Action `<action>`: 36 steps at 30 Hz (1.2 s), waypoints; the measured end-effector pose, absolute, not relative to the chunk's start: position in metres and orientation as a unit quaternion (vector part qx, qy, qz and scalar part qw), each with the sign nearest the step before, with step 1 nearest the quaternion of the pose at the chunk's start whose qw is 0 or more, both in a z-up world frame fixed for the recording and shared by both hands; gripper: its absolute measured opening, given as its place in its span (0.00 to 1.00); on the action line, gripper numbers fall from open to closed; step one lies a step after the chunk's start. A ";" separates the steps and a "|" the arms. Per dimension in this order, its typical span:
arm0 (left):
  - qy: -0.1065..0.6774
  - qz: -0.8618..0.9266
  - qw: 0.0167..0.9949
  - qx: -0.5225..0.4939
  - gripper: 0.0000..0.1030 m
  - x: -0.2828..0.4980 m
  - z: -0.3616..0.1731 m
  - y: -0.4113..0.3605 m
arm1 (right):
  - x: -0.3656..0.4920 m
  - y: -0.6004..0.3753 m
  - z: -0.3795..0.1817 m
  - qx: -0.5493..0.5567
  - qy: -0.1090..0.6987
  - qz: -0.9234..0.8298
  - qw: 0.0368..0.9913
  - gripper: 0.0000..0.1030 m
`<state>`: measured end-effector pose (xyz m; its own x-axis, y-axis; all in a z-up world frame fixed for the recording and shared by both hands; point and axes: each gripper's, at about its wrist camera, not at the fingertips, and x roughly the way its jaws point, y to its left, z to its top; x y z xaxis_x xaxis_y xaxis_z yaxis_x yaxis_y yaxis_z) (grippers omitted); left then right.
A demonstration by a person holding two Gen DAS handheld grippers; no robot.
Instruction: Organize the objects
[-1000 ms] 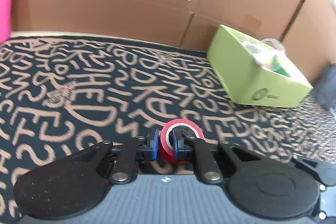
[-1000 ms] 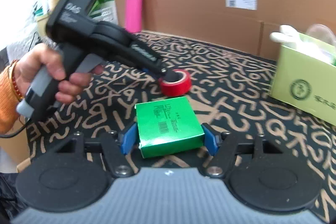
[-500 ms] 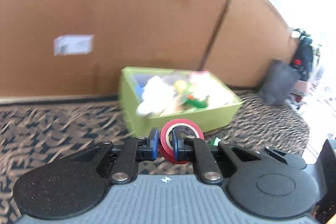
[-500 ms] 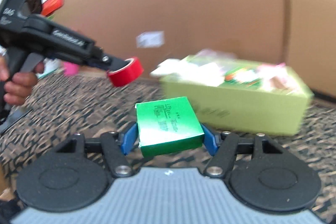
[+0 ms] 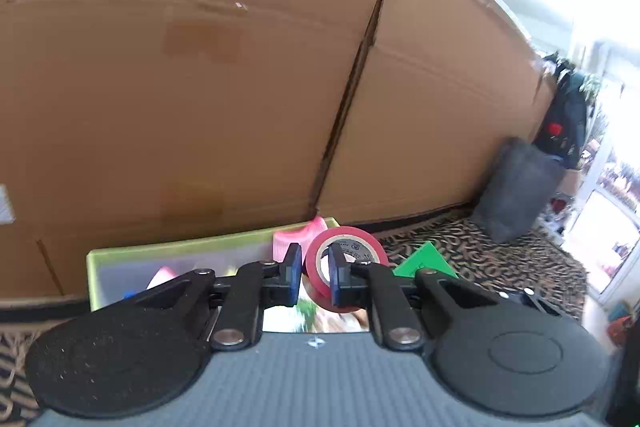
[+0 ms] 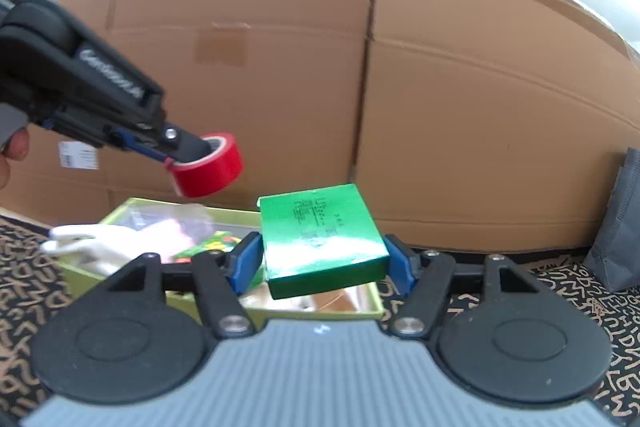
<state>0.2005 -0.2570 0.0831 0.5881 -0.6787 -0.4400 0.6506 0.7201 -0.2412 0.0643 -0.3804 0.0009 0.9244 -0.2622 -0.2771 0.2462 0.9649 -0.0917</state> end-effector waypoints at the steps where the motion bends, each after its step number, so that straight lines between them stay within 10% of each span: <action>1: 0.263 -0.371 0.890 -0.024 0.13 0.207 0.082 -0.265 | 0.071 -0.383 -0.001 -0.028 0.148 -0.131 0.980 0.63; 9: 0.283 -0.362 0.887 -0.038 0.13 0.249 0.063 -0.294 | 0.114 -0.392 -0.017 -0.030 0.167 -0.130 0.977 0.64; 13: 0.290 -0.351 0.888 -0.070 0.80 0.251 0.052 -0.282 | 0.126 -0.390 -0.034 -0.041 0.194 -0.102 0.975 0.88; 15: 0.264 -0.342 0.900 -0.062 0.81 0.238 0.052 -0.271 | 0.116 -0.387 -0.039 -0.043 0.175 -0.108 0.978 1.00; 36: 0.258 -0.217 0.941 0.005 0.96 0.107 0.032 -0.181 | 0.005 -0.363 -0.022 0.014 0.207 -0.124 0.970 1.00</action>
<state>0.1073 -0.1812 0.0316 0.7725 -0.4053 -0.4889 0.4108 0.9060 -0.1020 0.0050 -0.3635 -0.0217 0.8834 -0.2337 -0.4061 0.2457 0.9691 -0.0232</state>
